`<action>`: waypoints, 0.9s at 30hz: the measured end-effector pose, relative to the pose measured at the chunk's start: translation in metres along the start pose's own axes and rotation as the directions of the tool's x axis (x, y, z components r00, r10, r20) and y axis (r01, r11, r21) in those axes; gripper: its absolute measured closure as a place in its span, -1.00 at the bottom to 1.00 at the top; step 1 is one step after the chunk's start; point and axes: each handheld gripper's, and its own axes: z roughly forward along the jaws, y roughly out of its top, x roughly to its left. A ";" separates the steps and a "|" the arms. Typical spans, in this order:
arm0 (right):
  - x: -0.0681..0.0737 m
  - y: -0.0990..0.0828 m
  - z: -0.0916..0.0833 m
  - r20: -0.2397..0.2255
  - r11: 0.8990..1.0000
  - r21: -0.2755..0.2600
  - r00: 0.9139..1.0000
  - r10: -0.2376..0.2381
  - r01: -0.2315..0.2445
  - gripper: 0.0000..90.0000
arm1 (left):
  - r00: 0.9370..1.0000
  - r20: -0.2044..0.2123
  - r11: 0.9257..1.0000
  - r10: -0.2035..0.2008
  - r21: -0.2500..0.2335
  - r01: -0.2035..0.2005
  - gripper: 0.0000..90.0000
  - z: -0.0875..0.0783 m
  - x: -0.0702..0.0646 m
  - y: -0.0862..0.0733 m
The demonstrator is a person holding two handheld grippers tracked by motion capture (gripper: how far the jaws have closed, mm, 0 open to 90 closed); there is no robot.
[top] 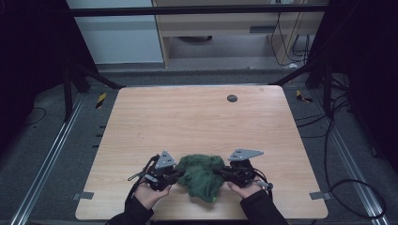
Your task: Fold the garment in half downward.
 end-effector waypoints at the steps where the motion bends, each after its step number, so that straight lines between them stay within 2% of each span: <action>1: 0.002 -0.002 0.004 -0.001 1.000 0.018 1.000 -0.013 0.013 1.00 | 1.000 0.006 1.000 0.000 0.015 0.000 0.99 0.004 -0.001 -0.003; 4: 0.003 -0.013 0.008 0.005 0.998 0.064 1.000 -0.025 0.024 1.00 | 1.000 0.024 0.999 -0.001 0.054 0.000 0.99 0.012 -0.005 -0.013; 7: 0.002 -0.022 0.010 0.013 0.996 0.088 0.999 -0.031 0.029 1.00 | 1.000 0.025 0.997 0.008 0.073 -0.009 0.99 0.015 -0.007 -0.017; 11: 0.001 -0.025 0.012 0.020 0.994 0.099 0.999 -0.042 0.040 0.99 | 1.000 0.019 0.996 0.025 0.086 -0.026 0.99 0.018 -0.008 -0.019; 14: 0.001 -0.023 0.008 0.009 0.996 0.075 0.999 -0.038 0.038 0.93 | 1.000 0.011 0.998 0.016 0.053 -0.016 0.96 0.010 -0.004 -0.016; 17: -0.002 -0.019 0.002 0.011 0.999 0.028 0.999 -0.031 0.031 0.88 | 1.000 -0.021 1.000 -0.003 0.004 0.003 0.90 -0.003 0.006 -0.011; 18: -0.006 -0.016 -0.003 0.029 1.000 -0.006 0.999 -0.022 0.023 0.82 | 0.999 -0.036 1.000 -0.010 -0.010 0.010 0.85 -0.006 0.010 -0.011; 20: -0.008 -0.015 -0.004 0.036 1.000 -0.019 0.999 -0.019 0.020 0.79 | 0.998 -0.048 0.999 -0.027 -0.034 0.026 0.81 -0.012 0.019 -0.012; 22: -0.018 -0.012 -0.011 0.075 0.998 -0.068 0.997 0.006 -0.001 0.69 | 0.996 -0.080 0.998 -0.041 -0.054 0.037 0.69 -0.018 0.031 -0.014; 23: -0.018 -0.012 -0.011 0.075 0.998 -0.068 0.997 0.006 -0.001 0.69 | 0.996 -0.080 0.998 -0.041 -0.054 0.037 0.65 -0.018 0.031 -0.014; 27: -0.035 -0.014 -0.020 0.152 0.994 -0.106 0.987 0.049 -0.033 0.48 | 0.988 -0.132 0.995 -0.079 -0.076 0.069 0.49 -0.025 0.053 -0.021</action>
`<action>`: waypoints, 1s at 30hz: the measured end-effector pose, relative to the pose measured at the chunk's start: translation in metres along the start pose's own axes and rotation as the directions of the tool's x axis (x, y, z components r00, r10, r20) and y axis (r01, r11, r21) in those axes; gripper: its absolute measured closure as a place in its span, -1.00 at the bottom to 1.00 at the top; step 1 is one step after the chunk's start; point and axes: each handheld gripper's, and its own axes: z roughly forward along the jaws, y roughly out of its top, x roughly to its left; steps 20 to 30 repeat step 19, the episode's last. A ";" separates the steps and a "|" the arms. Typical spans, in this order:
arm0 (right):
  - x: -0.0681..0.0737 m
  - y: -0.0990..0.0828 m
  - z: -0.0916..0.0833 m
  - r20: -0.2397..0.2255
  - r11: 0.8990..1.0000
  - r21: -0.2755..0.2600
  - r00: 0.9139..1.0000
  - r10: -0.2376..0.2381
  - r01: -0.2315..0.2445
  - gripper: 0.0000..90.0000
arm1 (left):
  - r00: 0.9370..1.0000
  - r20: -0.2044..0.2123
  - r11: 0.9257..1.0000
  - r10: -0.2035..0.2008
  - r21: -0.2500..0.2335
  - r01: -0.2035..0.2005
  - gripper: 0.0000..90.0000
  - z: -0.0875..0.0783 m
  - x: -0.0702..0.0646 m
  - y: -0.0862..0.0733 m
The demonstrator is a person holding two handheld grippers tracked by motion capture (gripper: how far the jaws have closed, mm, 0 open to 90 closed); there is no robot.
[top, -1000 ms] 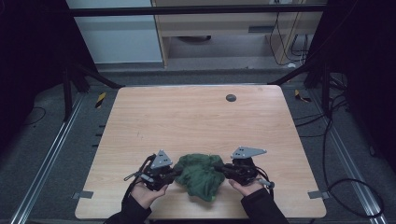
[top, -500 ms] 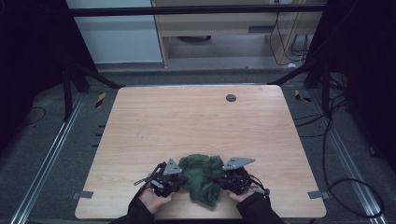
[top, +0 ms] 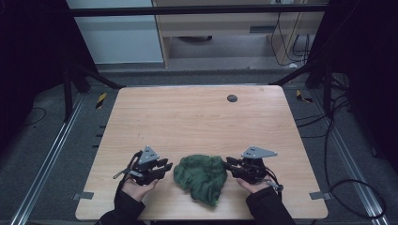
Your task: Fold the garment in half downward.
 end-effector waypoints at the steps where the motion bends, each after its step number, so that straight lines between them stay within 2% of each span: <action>1: -0.005 -0.001 -0.001 0.024 1.000 -0.004 1.000 0.000 0.000 0.44 | 1.000 -0.012 1.000 -0.012 -0.003 0.012 0.44 0.000 0.006 -0.002; 2: -0.015 -0.003 -0.005 0.071 1.000 -0.001 0.997 0.009 -0.009 0.34 | 1.000 -0.023 1.000 -0.016 0.003 0.016 0.35 -0.001 0.011 -0.003; 5: -0.025 -0.006 -0.007 0.110 1.000 0.003 0.994 0.012 -0.012 0.24 | 0.997 -0.066 0.999 -0.039 0.003 0.039 0.25 -0.003 0.027 -0.012; 6: -0.036 -0.011 -0.010 0.158 1.000 0.000 0.987 0.030 -0.030 0.16 | 0.994 -0.093 0.999 -0.051 0.002 0.052 0.16 -0.005 0.035 -0.017; 7: -0.036 -0.011 -0.010 0.158 1.000 0.000 0.987 0.030 -0.030 0.16 | 0.994 -0.093 0.999 -0.051 0.002 0.052 0.11 -0.005 0.035 -0.017; 8: -0.044 -0.015 -0.012 0.194 0.999 0.007 0.980 0.039 -0.042 0.08 | 0.991 -0.118 0.998 -0.062 0.004 0.063 0.06 -0.007 0.043 -0.021; 10: -0.046 -0.017 -0.013 0.206 0.999 0.011 0.978 0.040 -0.043 0.05 | 0.989 -0.134 0.998 -0.065 0.008 0.066 0.03 -0.007 0.048 -0.023; 11: -0.052 -0.020 -0.014 0.233 0.998 0.021 0.971 0.048 -0.055 -0.03 | 0.987 -0.144 0.997 -0.068 0.010 0.070 -0.05 -0.006 0.051 -0.025; 14: -0.055 -0.022 -0.015 0.250 0.998 0.025 0.967 0.052 -0.061 -0.12 | 0.983 -0.176 0.998 -0.056 0.026 0.062 -0.12 -0.004 0.061 -0.031; 15: -0.058 -0.023 -0.017 0.262 0.997 0.026 0.963 0.057 -0.066 -0.18 | 0.979 -0.193 0.997 -0.062 0.031 0.069 -0.17 -0.004 0.067 -0.034; 16: -0.058 -0.023 -0.017 0.262 0.997 0.026 0.963 0.057 -0.066 -0.18 | 0.979 -0.193 0.997 -0.062 0.031 0.069 -0.18 -0.004 0.067 -0.034; 18: -0.064 -0.024 -0.021 0.280 0.996 0.028 0.957 0.073 -0.084 -0.29 | 0.972 -0.220 0.995 -0.083 0.033 0.093 -0.21 -0.006 0.076 -0.039; 30: -0.064 -0.024 -0.021 0.280 0.996 0.028 0.957 0.073 -0.084 -0.29 | 0.972 -0.220 0.995 -0.083 0.033 0.093 -0.22 -0.006 0.076 -0.039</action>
